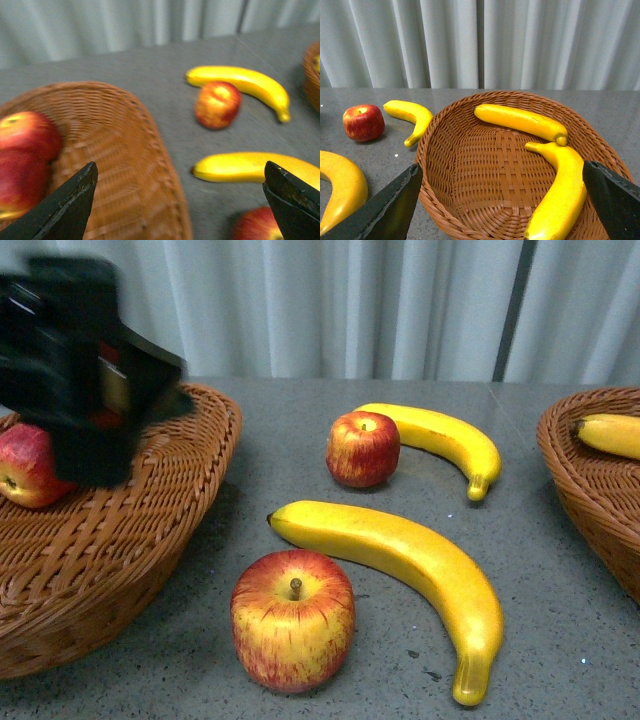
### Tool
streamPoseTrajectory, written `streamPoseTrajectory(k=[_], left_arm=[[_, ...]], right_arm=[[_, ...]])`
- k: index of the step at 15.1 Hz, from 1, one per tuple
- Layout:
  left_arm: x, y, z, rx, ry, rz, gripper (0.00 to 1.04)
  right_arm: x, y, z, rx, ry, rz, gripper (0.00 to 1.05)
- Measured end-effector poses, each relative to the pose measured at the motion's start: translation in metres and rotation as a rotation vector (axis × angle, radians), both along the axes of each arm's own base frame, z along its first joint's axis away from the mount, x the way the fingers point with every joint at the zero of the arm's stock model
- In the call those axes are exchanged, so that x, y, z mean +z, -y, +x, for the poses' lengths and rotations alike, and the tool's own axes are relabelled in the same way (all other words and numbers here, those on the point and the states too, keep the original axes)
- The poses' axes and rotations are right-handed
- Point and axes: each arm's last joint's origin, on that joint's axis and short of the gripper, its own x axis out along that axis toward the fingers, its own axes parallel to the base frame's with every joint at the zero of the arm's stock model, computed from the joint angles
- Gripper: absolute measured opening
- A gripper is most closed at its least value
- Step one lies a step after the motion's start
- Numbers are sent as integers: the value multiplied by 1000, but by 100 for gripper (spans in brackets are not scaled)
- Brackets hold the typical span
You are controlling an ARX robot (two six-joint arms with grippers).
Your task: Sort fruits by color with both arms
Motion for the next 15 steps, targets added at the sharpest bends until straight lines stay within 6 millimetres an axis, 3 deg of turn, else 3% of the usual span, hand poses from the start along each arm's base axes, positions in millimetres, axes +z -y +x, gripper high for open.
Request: streamPoseTrajectory(k=[1, 3, 10, 15], left_arm=[[-11, 19, 7, -106, -66, 60, 98], [-26, 39, 7, -226, -131, 100, 98], [-41, 51, 9, -285, -201, 131, 98], [-65, 61, 12, -301, -281, 169, 98]], right_arm=[[0, 0, 0, 0, 0, 0, 98], [0, 0, 0, 0, 0, 0, 98], [0, 0, 0, 0, 0, 0, 98], [0, 0, 0, 0, 0, 0, 98]])
